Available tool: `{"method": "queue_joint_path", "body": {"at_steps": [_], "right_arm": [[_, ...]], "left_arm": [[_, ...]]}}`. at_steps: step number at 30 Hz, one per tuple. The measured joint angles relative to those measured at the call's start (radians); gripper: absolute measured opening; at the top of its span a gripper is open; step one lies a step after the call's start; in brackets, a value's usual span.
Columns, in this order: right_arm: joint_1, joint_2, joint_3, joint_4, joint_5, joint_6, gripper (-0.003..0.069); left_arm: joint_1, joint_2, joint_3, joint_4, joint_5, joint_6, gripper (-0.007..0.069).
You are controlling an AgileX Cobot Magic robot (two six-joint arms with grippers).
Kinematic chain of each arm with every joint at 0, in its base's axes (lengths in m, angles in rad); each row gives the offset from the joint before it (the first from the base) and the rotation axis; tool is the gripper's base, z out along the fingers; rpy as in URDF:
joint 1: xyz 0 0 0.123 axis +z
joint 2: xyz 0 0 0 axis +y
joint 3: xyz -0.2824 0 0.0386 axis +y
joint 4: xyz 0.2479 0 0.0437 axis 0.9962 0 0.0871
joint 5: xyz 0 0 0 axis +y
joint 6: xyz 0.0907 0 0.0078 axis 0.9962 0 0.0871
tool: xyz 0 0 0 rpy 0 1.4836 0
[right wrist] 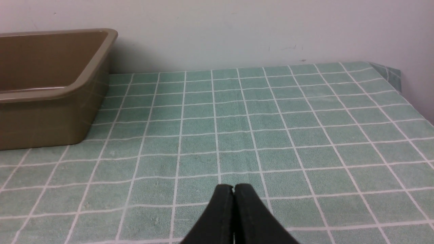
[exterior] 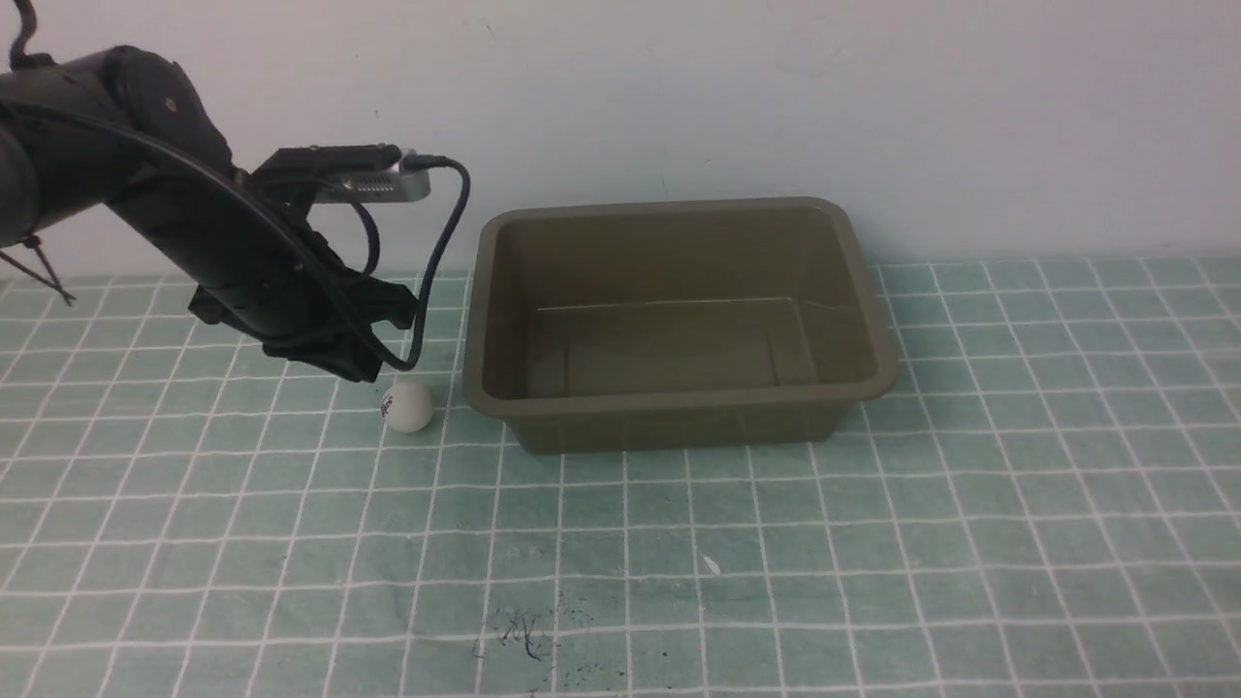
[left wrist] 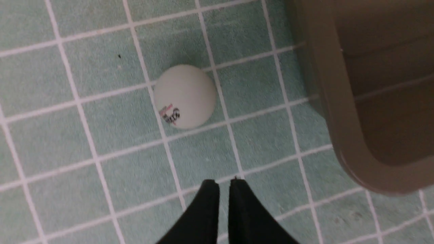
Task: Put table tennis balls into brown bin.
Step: 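Reach for and grasp a ping pong ball on the table beside the basket, then drop the ball into the bin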
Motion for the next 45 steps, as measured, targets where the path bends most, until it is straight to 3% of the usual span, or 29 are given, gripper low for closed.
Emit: {"method": "queue_joint_path", "body": {"at_steps": [2,3,5,9,12,18,21,24,29,34,38,41,43,45], "right_arm": [[0.000,0.000,0.000,0.000,0.000,0.000,-0.0015],[0.000,0.000,0.000,0.000,0.000,0.000,-0.0015],[0.000,0.000,0.000,0.000,0.000,0.000,-0.0015],[0.000,0.000,0.000,0.000,0.000,0.000,-0.0015],[0.000,0.000,0.000,0.000,0.000,0.000,-0.0015],[0.000,0.000,0.000,0.000,0.000,0.000,-0.0015],[0.000,0.000,0.000,0.000,0.000,0.000,-0.0015],[0.000,0.000,0.000,0.000,0.000,-0.001,-0.0015],[0.000,0.000,0.000,0.000,0.000,-0.012,-0.0015],[0.000,0.000,0.000,0.000,0.000,-0.013,-0.0015],[0.000,0.000,0.000,0.000,0.000,-0.013,-0.0015],[0.000,0.000,0.000,0.000,0.000,-0.013,-0.0015],[0.000,0.000,0.000,0.000,0.000,-0.013,-0.0015],[0.000,0.000,0.000,0.000,0.000,-0.013,-0.0015]], "left_arm": [[0.000,0.051,-0.029,-0.002,-0.024,0.017,0.0134],[0.000,0.055,-0.029,-0.002,-0.024,0.017,0.0134],[0.000,0.095,-0.045,-0.002,-0.088,0.021,0.0287],[0.000,0.134,-0.049,-0.002,-0.202,0.024,0.0449],[0.000,0.163,-0.052,-0.005,-0.248,0.024,0.0497],[0.000,0.229,-0.054,-0.010,-0.245,0.024,0.0508],[0.000,0.248,-0.054,-0.010,-0.215,0.024,0.0447],[0.000,0.248,-0.071,-0.002,-0.169,0.018,0.0336],[0.000,0.195,-0.167,0.024,-0.035,0.017,0.0349],[-0.047,0.110,-0.304,-0.124,0.050,0.090,0.0349],[-0.132,0.111,-0.352,-0.205,0.004,0.162,0.0349],[-0.185,0.136,-0.353,-0.210,-0.051,0.159,0.0384],[-0.209,0.154,-0.359,-0.176,-0.068,0.118,0.0498],[-0.211,0.154,-0.371,-0.156,-0.056,0.086,0.0533]]}}
